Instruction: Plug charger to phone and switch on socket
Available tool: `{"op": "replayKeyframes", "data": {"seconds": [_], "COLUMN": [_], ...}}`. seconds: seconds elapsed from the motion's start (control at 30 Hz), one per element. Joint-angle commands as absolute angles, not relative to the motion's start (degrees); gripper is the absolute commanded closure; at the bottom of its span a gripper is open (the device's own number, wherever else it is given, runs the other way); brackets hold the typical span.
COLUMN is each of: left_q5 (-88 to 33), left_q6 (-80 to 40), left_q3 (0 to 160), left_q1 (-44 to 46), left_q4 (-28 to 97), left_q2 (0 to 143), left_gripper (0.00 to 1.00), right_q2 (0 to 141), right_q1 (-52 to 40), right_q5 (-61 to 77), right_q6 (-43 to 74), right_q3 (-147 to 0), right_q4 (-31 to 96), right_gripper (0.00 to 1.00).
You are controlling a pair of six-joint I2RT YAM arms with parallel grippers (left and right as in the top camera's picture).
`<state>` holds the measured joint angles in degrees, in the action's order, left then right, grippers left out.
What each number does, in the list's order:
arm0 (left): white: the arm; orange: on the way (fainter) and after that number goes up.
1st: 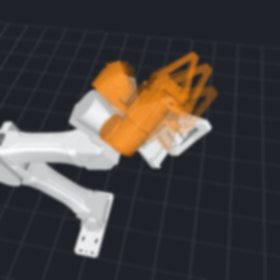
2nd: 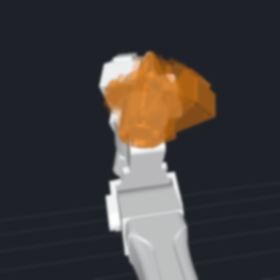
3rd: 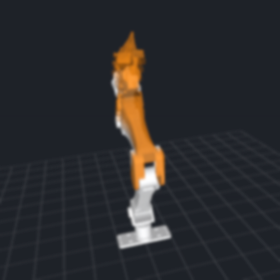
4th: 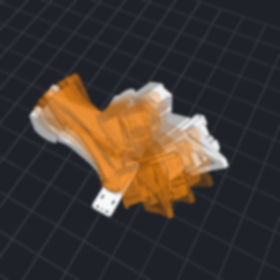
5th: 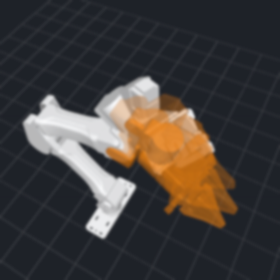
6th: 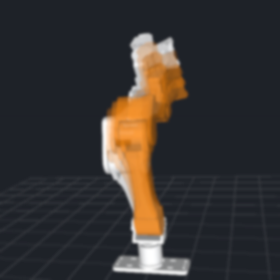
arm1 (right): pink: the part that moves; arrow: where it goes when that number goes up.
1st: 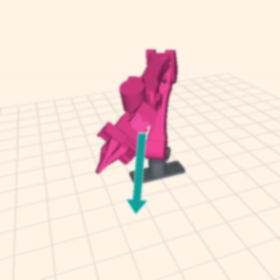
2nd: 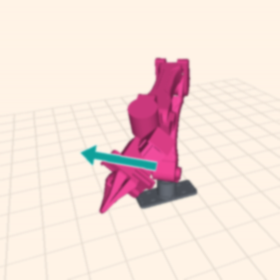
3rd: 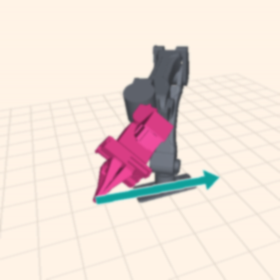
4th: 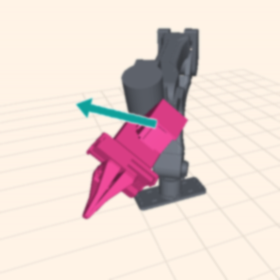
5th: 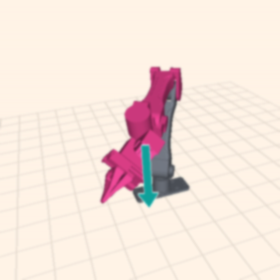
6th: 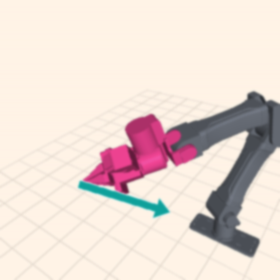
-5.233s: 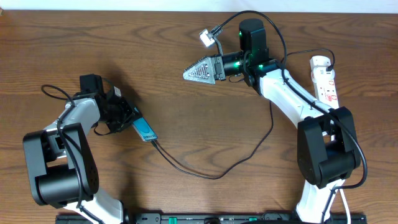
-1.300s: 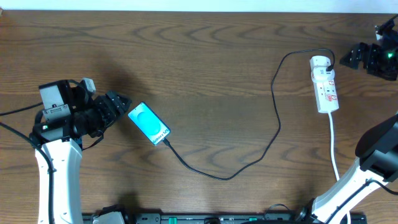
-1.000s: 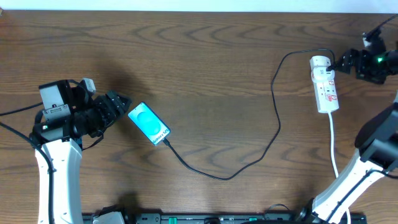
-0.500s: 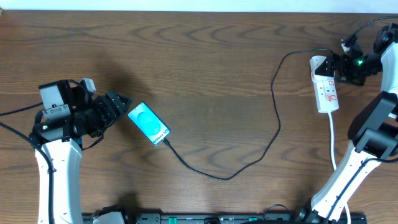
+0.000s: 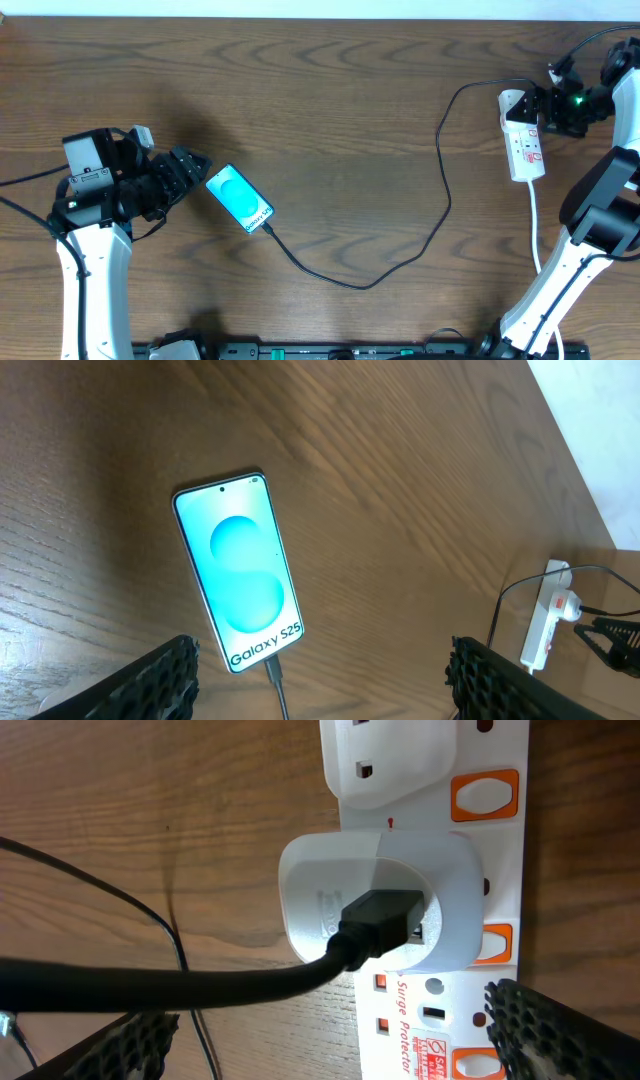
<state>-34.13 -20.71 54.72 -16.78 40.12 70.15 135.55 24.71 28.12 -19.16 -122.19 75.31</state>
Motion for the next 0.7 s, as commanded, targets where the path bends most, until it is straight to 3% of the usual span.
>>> {"op": "replayKeyframes", "data": {"seconds": [0.0,0.67], "left_q5": [-33.80,-33.78], "left_q6": [-19.94,-19.97], "left_q3": [54.70,54.70], "left_q1": [-17.06,-17.06], "left_q4": [40.29,40.29], "left_q2": [70.43,70.43], "left_gripper": [0.19,0.19], "right_q2": [136.75,139.35], "right_q1": [24.21,23.88], "right_q5": [28.93,31.29], "right_q6": [-20.43,-19.81], "right_q3": [-122.93,-122.93], "right_q4": [75.18,74.63], "right_gripper": [0.01,0.01]}}
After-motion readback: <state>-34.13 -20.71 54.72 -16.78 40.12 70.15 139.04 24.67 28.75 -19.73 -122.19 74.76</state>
